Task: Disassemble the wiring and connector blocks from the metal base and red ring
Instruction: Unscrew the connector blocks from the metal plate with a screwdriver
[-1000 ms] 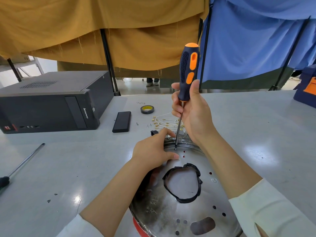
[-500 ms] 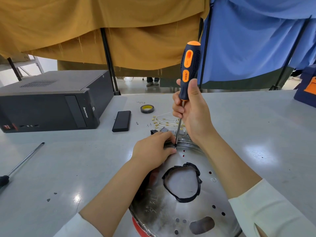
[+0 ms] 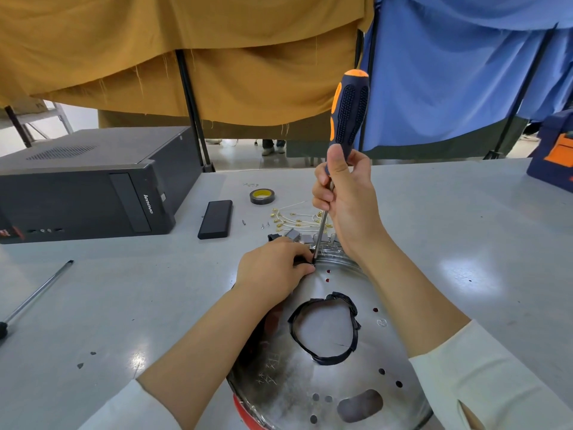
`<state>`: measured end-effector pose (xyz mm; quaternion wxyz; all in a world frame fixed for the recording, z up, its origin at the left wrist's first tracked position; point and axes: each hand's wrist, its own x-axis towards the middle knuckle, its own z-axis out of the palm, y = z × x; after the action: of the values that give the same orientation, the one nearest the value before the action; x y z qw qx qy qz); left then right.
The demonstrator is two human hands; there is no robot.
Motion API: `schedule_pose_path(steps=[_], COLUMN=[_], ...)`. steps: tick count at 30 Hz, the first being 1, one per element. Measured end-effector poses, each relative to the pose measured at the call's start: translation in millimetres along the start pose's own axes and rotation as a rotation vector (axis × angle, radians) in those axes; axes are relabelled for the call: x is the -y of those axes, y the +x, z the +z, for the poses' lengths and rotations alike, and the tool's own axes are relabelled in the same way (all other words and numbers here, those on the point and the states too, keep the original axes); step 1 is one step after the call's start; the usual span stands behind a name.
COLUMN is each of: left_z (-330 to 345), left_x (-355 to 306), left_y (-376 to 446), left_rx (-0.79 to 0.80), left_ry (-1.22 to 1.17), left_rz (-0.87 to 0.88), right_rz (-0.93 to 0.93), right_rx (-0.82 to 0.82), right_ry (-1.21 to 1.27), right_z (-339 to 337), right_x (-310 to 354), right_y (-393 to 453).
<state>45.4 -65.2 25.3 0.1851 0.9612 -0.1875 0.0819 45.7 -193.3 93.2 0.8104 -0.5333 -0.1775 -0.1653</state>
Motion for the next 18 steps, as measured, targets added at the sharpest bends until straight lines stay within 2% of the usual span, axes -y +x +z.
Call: schedule_pose_path(steps=[2,10,15,18], left_z=[1,5,4,2], left_x=[0,-3,-4,-4], left_y=[1,6,6,7], left_rx=[-0.012,-0.041,-0.071,-0.072], left_ry=[0.001,-0.006,0.018,0.059], left_rz=[0.001,0.029,0.068,0.089], right_rz=[-0.017,-0.001,-0.005,0.010], right_rx=[-0.014,0.094,0.069,0.057], right_ry=[-0.018,-0.038,-0.206,-0.487], right_z=[0,2,6,6], right_x=[0,-4,6,18], right_y=[0,1,3,2])
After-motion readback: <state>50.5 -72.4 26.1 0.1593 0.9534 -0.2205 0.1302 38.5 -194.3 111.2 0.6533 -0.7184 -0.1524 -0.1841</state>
